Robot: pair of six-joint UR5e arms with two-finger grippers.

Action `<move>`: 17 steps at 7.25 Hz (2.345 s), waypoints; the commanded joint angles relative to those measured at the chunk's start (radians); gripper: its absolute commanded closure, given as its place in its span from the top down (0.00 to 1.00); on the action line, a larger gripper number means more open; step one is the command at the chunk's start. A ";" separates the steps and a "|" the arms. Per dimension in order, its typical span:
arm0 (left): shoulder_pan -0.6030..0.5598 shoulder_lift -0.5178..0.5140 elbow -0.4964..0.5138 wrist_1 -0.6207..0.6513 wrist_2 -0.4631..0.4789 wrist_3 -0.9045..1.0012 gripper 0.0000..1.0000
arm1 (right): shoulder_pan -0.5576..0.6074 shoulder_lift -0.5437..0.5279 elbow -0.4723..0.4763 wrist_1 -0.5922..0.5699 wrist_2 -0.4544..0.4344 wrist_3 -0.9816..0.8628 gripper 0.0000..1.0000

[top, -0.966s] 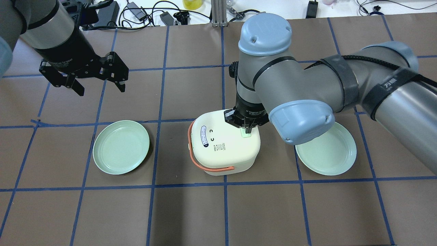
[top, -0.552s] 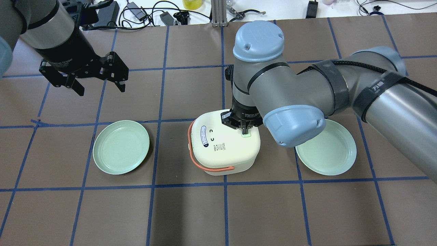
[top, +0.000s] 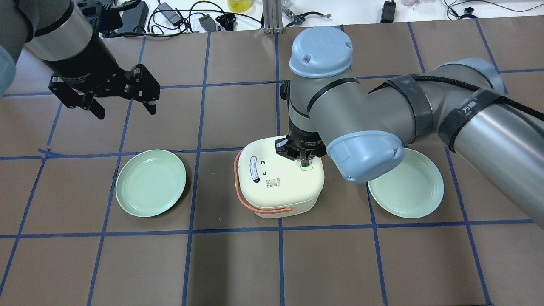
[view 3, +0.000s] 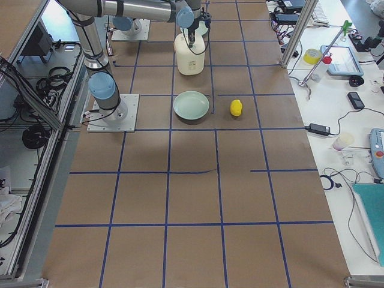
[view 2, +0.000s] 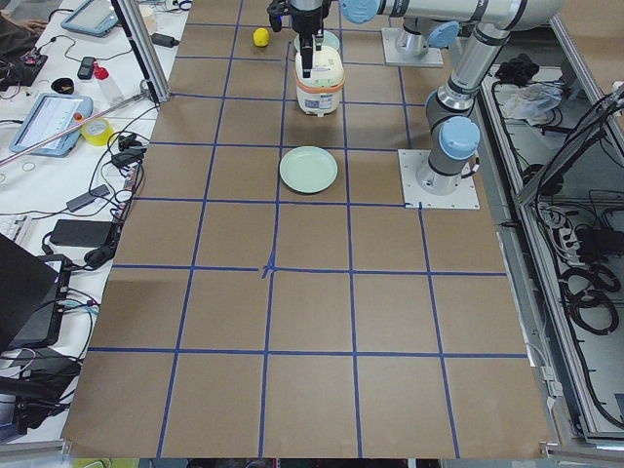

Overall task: Press rice cooker button
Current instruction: 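Press down on the green lid button with the closed right gripper, then lift the right gripper up and away as the lid pops open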

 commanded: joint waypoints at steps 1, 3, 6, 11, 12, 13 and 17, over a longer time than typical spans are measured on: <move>0.000 0.000 0.000 0.000 0.000 0.000 1.00 | 0.000 0.001 0.000 0.000 -0.004 -0.001 0.07; 0.000 0.000 0.000 0.000 0.000 -0.001 1.00 | 0.000 0.001 0.000 0.000 -0.003 -0.002 0.08; 0.000 0.000 0.000 0.000 0.000 0.000 1.00 | 0.000 0.001 0.000 0.000 -0.008 -0.003 0.13; 0.000 0.000 0.000 0.000 0.000 0.000 1.00 | 0.000 0.002 0.001 0.003 0.003 -0.005 0.13; 0.000 0.000 0.000 0.000 0.000 -0.001 1.00 | 0.000 0.002 0.001 0.003 0.003 -0.006 0.13; 0.000 0.000 0.000 0.000 0.000 0.000 1.00 | 0.000 0.002 0.001 0.000 -0.004 -0.006 0.16; 0.000 0.000 0.000 0.000 0.000 0.000 1.00 | -0.027 -0.025 -0.133 0.111 -0.067 -0.003 1.00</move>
